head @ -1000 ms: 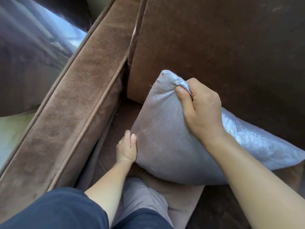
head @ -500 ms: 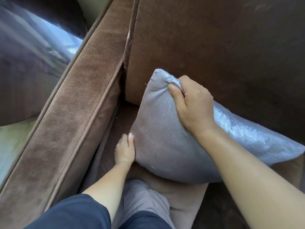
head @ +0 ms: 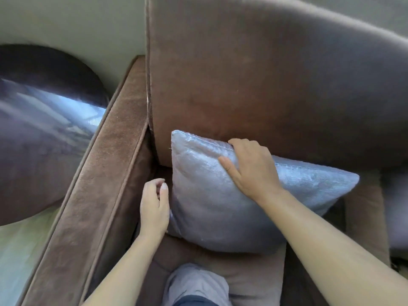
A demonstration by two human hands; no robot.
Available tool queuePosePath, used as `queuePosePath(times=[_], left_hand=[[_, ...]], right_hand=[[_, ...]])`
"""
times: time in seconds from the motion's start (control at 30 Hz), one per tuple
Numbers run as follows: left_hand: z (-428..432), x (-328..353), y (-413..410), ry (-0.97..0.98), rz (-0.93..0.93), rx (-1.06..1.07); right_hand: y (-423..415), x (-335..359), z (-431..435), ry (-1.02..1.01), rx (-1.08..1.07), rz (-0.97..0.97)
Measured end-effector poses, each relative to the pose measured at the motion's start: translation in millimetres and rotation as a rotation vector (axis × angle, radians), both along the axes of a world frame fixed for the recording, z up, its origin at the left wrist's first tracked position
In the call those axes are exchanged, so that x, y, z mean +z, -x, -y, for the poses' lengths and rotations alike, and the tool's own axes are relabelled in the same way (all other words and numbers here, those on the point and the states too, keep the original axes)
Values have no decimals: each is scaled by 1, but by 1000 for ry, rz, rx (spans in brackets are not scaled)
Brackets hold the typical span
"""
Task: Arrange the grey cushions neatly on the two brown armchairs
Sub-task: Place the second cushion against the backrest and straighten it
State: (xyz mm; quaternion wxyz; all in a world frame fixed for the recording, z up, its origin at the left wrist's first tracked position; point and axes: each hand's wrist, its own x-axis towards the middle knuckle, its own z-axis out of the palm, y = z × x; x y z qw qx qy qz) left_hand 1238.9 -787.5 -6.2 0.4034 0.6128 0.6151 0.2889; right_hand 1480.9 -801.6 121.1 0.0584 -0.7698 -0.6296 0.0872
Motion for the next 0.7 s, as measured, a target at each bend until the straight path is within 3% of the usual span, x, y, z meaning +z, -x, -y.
queuePosePath(times=[0.13,0.3,0.5,0.7], left_hand=[[-19,70,-21,-285,15,-340],[-36,120,-79,-656,-194,-732],[-28,138,-170,-623,-476,-1151],[-2,127,-238,-617,-530,-1322]], right_hand=[[-18,3,28,64,-60,64],[-46,3,62,70,-177,129],[-77,-5,104,-51,-306,213],[-99,-20,138,-159,-575,172]])
